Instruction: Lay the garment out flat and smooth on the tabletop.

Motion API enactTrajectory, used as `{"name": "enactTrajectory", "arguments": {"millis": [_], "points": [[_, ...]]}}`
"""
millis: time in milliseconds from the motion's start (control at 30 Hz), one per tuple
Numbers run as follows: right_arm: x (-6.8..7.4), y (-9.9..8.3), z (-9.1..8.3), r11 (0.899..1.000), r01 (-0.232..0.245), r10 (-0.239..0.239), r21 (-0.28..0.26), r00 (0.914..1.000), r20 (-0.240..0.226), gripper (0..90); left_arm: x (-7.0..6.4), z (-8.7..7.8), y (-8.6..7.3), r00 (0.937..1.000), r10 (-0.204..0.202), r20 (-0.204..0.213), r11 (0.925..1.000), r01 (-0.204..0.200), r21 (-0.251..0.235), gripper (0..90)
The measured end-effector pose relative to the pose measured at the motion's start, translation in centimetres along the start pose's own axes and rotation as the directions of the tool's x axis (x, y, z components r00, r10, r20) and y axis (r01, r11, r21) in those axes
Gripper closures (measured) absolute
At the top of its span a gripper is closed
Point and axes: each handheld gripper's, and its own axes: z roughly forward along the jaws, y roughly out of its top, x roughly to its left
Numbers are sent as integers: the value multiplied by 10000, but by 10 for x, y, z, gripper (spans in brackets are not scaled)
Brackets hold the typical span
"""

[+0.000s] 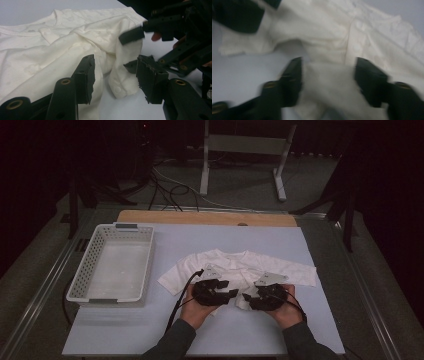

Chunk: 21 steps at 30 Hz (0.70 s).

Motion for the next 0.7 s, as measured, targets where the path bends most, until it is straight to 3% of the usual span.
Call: {"name": "enactTrajectory", "arguments": {"millis": [33, 67, 100, 133, 167, 200, 567, 600, 633, 700], "points": [[-1, -4, -2, 9996, 203, -201, 202, 9998, -88, 654, 0, 1, 0, 10000, -4, 19, 10000, 4, 16, 492], [-1, -7, -3, 9992, 188, -185, 354, 9998, -97, 714, -1, 2, -1, 10000, -3, 30, 10000, 3, 52, 492], [-1, -7, -3, 9992, 188, -185, 354, 9998, -97, 714, -1, 2, -1, 10000, -3, 30, 10000, 3, 52, 492], [-4, -14, -5, 9981, 124, -115, 599, 9998, -160, 821, -2, 4, -1, 10000, -34, 46, 10000, 33, 71, 492], [-4, -14, -5, 9981, 124, -115, 599, 9998, -160, 821, -2, 4, -1, 10000, -34, 46, 10000, 33, 71, 492], [-6, -19, -7, 9974, 85, -74, 714, 9999, -155, 897, -3, 5, -1, 10000, -18, 51, 10000, 18, 89, 492], [-22, -35, -18, 9937, -472, 435, 1019, 9983, 384, 899, -6, 15, -4, 10000, 54, 60, 9991, -57, 410, 492], [-22, -36, -19, 9937, -613, 579, 940, 9976, 379, 869, -6, 15, -4, 10000, 63, 64, 9993, -65, 381, 492], [-22, -35, -22, 9964, -736, 722, 417, 9968, 330, 674, -6, 16, -4, 10000, 21, 97, 9994, -24, 340, 491], [-20, -29, -24, 9966, -816, 821, -144, 9958, 399, 547, -6, 15, -4, 10000, 14, 97, 9995, -17, 304, 491]]}}
